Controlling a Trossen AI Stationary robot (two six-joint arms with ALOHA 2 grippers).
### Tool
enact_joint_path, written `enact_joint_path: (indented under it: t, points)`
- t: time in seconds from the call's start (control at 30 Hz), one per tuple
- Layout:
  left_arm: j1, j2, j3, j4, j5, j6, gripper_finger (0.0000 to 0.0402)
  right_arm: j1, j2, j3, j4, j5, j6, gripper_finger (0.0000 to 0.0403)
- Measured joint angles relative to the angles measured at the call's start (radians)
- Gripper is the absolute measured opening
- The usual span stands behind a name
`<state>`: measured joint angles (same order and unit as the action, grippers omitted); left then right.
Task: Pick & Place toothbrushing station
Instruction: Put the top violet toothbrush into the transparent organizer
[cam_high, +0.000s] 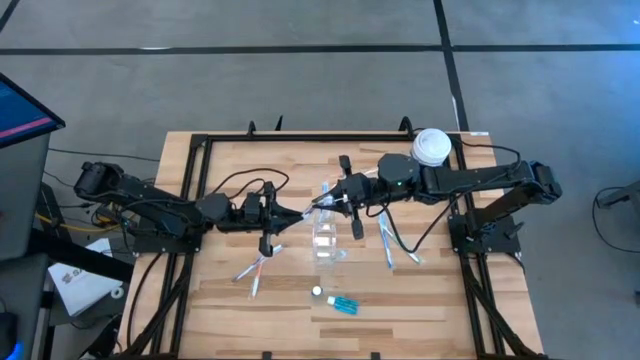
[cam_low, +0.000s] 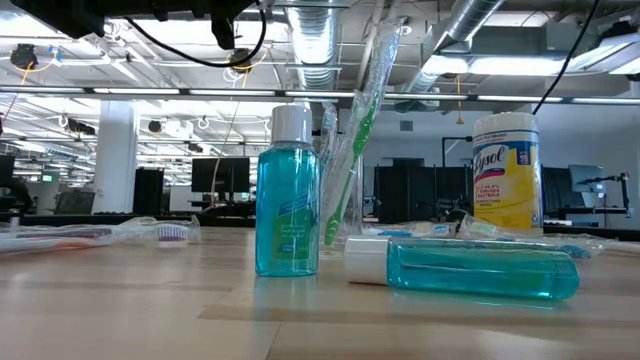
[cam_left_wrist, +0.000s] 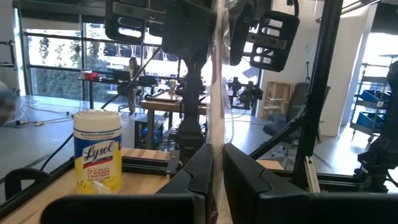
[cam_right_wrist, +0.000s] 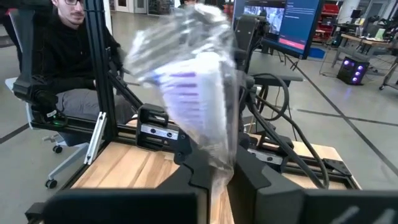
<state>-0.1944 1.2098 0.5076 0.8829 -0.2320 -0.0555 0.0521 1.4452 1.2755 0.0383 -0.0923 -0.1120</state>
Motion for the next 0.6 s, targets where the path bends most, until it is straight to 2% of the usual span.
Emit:
enact_joint_path:
  t: [0.1, 0.27, 0.43, 0.6]
  points:
    - [-0.001, 0.0, 0.0, 0.0, 0.003, 0.0, 0.0021, 0.0, 0.0, 0.0, 0.0, -0.029, -0.002, 0.001]
    - [-0.001, 0.0, 0.0, 0.001, 0.004, 0.0, 0.0021, -0.001, 0.0, 0.0, 0.0, -0.037, -0.002, 0.0023]
    - [-0.001, 0.0, 0.0, 0.001, 0.003, 0.0, 0.0021, -0.001, 0.0, 0.0, 0.0, -0.038, -0.003, 0.0009]
    - [-0.001, 0.0, 0.0, 0.002, 0.003, -0.001, 0.0021, -0.001, 0.0, 0.0, -0.001, -0.038, -0.003, 0.0021]
